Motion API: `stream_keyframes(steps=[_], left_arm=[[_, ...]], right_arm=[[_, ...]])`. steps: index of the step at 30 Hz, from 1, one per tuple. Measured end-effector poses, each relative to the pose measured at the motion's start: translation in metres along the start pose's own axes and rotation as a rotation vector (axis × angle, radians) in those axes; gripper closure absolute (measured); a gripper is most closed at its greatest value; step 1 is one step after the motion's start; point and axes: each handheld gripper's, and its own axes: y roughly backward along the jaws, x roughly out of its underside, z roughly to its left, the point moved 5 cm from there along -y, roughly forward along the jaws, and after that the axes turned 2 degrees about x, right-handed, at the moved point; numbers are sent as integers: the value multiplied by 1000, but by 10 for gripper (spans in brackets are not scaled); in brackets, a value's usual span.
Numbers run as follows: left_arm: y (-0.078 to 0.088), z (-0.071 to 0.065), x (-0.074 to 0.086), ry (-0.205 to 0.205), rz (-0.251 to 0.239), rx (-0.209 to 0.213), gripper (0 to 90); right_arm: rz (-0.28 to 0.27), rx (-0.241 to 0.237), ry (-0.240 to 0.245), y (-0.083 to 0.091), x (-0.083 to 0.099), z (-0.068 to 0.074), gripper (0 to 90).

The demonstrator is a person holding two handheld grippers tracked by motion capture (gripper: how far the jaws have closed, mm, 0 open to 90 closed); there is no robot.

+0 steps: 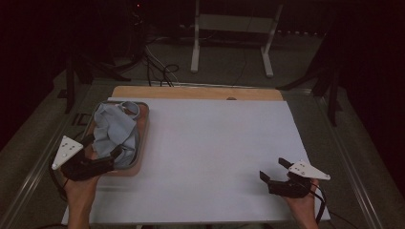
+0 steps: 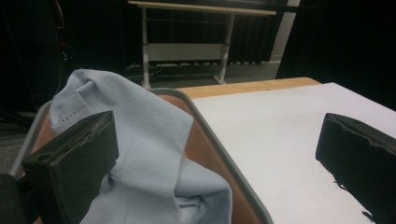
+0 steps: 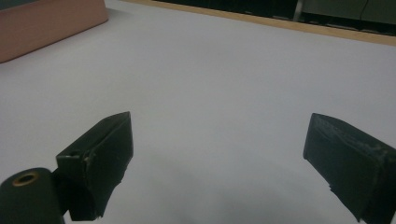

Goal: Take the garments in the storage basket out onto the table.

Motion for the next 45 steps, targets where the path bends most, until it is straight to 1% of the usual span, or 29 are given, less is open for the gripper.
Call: stream_keyframes(steps=[5, 11, 15, 21, 34, 38, 45], left_arm=[[-3, 6, -4, -13, 16, -17, 2], [-8, 10, -10, -24, 40, -26, 2], [-13, 12, -12, -34, 63, -24, 2], [-18, 17, -15, -15, 63, -25, 2], [-31, 25, -23, -28, 104, -45, 2], [-34, 27, -23, -25, 115, -45, 2], [-40, 32, -22, -15, 124, -45, 3]], right_arm=[[-3, -1, -3, 1, 0, -1, 84], [-1, -2, -1, 0, 0, 0, 84], [-2, -2, -2, 0, 0, -1, 84], [-1, -3, -3, 0, 1, 0, 84], [-10, 1, -13, 1, 0, -1, 84], [-11, 0, -13, 1, 0, -1, 84], [-19, -2, -28, 2, 0, -2, 84]])
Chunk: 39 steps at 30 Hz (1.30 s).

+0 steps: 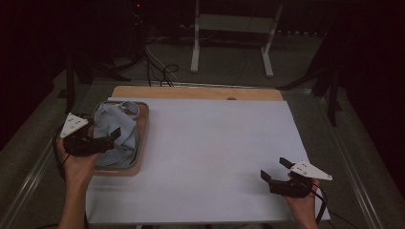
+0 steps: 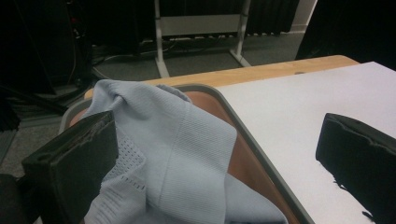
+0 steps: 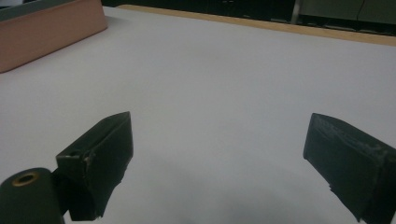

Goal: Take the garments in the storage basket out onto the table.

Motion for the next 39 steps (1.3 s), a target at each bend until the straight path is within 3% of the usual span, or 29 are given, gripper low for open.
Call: stream_keyframes(steps=[22, 32, 39], left_arm=[[-14, 9, -7, -31, 67, -29, 3], [-19, 15, -7, -8, 84, -40, 2], [-27, 17, -9, -12, 112, -54, 3]], right_arm=[[-3, 3, -4, 0, 0, -1, 84], [-4, 5, -8, 1, 0, -1, 84], [-6, 11, -11, 1, 0, -2, 84]])
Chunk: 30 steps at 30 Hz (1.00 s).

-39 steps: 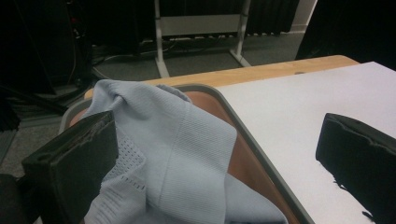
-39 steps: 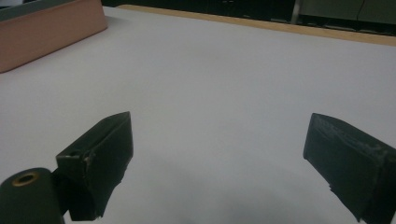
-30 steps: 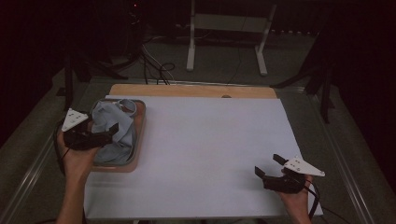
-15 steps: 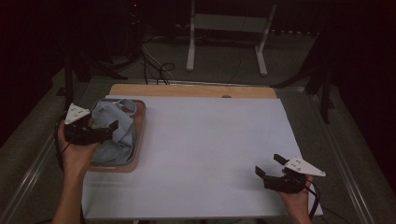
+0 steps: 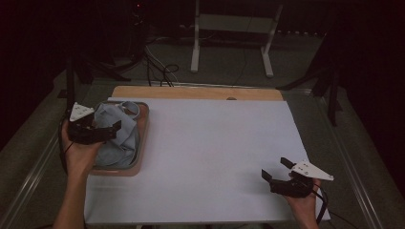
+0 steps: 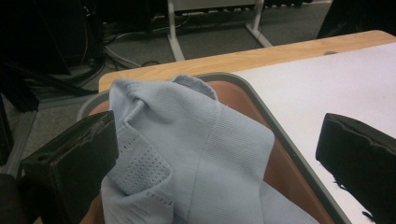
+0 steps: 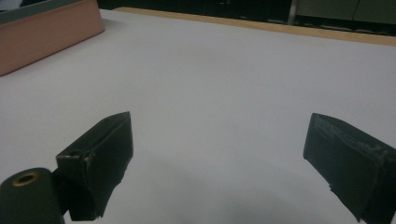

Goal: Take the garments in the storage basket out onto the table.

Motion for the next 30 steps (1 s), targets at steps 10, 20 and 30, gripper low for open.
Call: stream_keyframes(steps=[10, 20, 30], left_arm=[[-11, 3, -2, 1, 43, -20, 3], [-20, 11, -1, 27, 72, -41, 3], [-29, 18, 4, 45, 108, -62, 2]], right_arm=[[-1, 3, 0, 0, 0, 0, 84], [-1, 1, 1, 0, 0, -1, 84], [-2, 3, -1, 0, 0, -1, 84]])
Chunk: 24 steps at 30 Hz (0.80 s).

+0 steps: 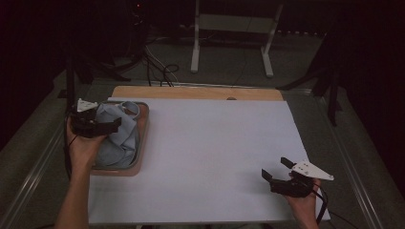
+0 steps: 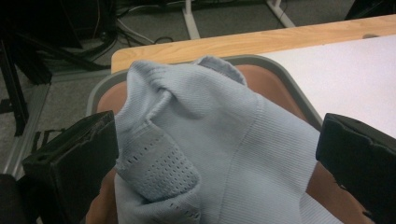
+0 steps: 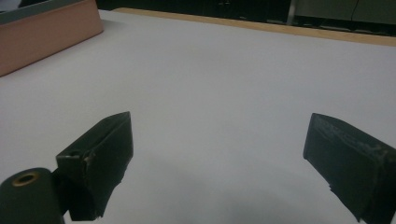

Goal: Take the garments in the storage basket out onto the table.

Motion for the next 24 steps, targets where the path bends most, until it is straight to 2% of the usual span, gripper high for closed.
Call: stream_keyframes(steps=[14, 24], left_arm=[[-19, 5, 5, 39, 64, -26, 3], [-29, 7, 13, 38, 116, -30, 3]], right_arm=[[-6, 0, -5, 1, -1, -1, 84], [-7, 2, -2, 2, -1, -1, 84]])
